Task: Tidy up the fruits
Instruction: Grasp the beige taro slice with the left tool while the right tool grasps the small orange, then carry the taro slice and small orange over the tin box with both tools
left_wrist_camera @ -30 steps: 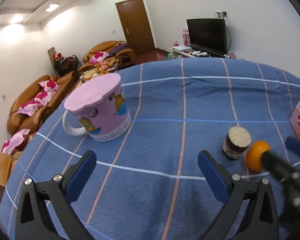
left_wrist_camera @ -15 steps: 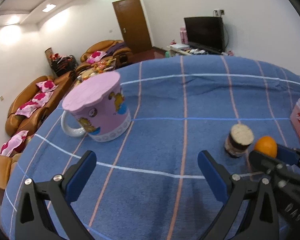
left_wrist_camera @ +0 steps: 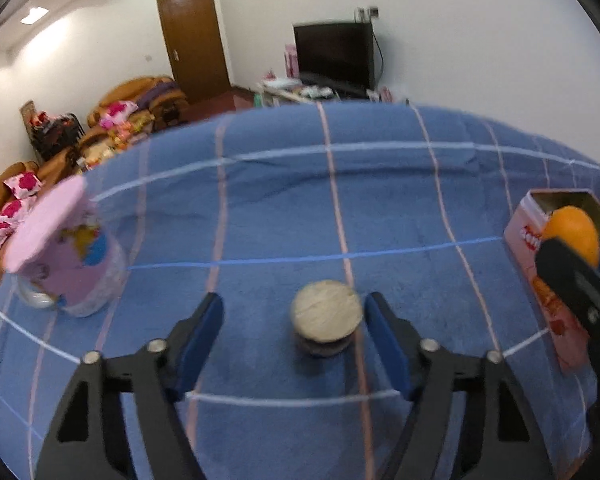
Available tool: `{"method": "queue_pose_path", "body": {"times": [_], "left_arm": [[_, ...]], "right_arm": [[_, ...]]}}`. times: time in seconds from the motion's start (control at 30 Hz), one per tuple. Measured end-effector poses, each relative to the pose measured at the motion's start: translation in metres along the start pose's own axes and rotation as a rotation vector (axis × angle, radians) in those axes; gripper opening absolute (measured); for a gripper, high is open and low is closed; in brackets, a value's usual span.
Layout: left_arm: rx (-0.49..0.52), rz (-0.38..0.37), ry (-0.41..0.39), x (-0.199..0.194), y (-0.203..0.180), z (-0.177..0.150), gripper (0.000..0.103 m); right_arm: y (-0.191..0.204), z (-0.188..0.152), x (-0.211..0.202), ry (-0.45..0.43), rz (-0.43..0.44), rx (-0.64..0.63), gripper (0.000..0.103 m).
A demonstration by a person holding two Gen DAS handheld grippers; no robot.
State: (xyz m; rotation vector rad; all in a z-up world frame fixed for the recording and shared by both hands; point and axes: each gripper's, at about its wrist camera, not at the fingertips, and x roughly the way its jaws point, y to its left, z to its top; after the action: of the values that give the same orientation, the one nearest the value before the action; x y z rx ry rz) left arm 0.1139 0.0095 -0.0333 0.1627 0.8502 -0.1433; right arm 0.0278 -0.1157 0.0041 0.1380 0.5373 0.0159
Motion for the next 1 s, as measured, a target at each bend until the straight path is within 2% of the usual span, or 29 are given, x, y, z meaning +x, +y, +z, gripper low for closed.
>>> {"method": "queue_pose_path", "body": {"times": [0.07, 0.13, 0.2, 0.27, 0.3, 0.53, 0.63, 0.8, 1.0], "left_arm": [[-0.009, -0.014, 0.043, 0.009, -0.003, 0.001, 0.058], [-0.031, -0.031, 0.036, 0.009, 0.000, 0.005, 0.049], [-0.046, -0.056, 0.042, 0.009, 0.002, 0.006, 0.047], [-0.040, -0.073, 0.040, 0.008, 0.001, 0.007, 0.037], [-0.033, -0.077, 0.038, 0.007, -0.001, 0.007, 0.036], [-0.076, -0.059, -0.002, -0.004, 0.006, -0.002, 0.035], [-0.107, -0.001, -0.079, -0.022, 0.010, -0.007, 0.035], [-0.115, 0.099, -0.159, -0.045, 0.006, -0.019, 0.035], [-0.126, 0.142, -0.193, -0.059, 0.015, -0.031, 0.035]], "right_arm": [[0.002, -0.002, 0.004, 0.011, 0.001, -0.008, 0.040], [0.003, -0.002, 0.008, 0.027, 0.014, -0.005, 0.040], [0.004, -0.001, 0.009, 0.030, 0.019, -0.005, 0.040], [0.005, -0.001, 0.011, 0.040, 0.023, -0.012, 0.040], [0.007, -0.001, 0.012, 0.040, 0.023, -0.015, 0.040], [0.012, -0.001, 0.009, 0.021, 0.011, -0.038, 0.040], [0.016, -0.002, 0.006, 0.009, 0.009, -0.052, 0.040], [0.023, -0.007, -0.006, -0.023, 0.004, -0.066, 0.040], [0.033, -0.012, -0.019, -0.070, -0.005, -0.114, 0.041]]}}
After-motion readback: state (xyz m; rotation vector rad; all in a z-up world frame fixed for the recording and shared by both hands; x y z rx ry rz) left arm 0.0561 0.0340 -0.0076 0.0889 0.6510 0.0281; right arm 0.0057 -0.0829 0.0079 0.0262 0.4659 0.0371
